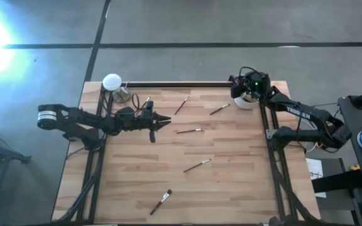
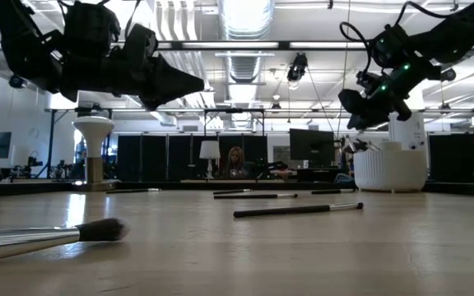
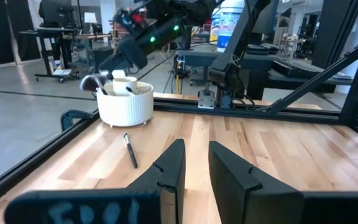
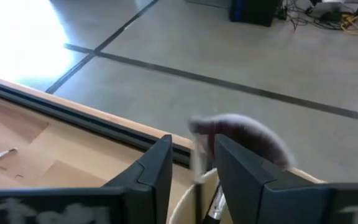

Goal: Put items in baskets/containers
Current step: Put the black eyeshadow brush into the white organizer

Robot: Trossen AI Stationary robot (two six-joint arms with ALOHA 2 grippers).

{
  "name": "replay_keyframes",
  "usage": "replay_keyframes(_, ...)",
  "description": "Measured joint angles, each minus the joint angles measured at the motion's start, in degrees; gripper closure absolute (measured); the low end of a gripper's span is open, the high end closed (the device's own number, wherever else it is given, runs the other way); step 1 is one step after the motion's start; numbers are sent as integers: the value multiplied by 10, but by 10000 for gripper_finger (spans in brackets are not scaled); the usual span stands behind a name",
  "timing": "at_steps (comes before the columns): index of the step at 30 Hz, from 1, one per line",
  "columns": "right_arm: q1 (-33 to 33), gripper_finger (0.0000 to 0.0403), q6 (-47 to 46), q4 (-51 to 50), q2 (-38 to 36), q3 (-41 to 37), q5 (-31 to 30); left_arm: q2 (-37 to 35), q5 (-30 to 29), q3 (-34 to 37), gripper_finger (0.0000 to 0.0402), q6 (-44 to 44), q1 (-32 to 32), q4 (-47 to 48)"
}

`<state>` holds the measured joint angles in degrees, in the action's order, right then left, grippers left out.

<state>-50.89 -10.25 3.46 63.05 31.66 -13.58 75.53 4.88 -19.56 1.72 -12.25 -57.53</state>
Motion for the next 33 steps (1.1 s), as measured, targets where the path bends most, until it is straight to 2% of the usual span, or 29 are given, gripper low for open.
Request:
replay_keyframes(4,8,299,3,-4,-16,0,1,0,-1,0,335,0,0,5)
replay_keyframes(8,27,333,12,-15,-44,0,-1,3,-4,0,335,0,3,10)
replay_keyframes(14,103,390,19,-20,-103,-2,-4,45,-4,-16,336,-1,22,16)
replay_keyframes(21,258,394,37,-15,-132,-10,-95,157,-31,-102,366,-21,56,70)
replay_keyframes(25,330,394,58,-9,-126,-12,-153,210,-36,-155,391,-17,61,145)
replay_keyframes(28,361,394,85,15,-120,-12,-169,241,-65,-187,399,1,61,198)
replay_keyframes(33,375,394,94,43,-121,-12,-170,276,-108,-224,401,25,61,258)
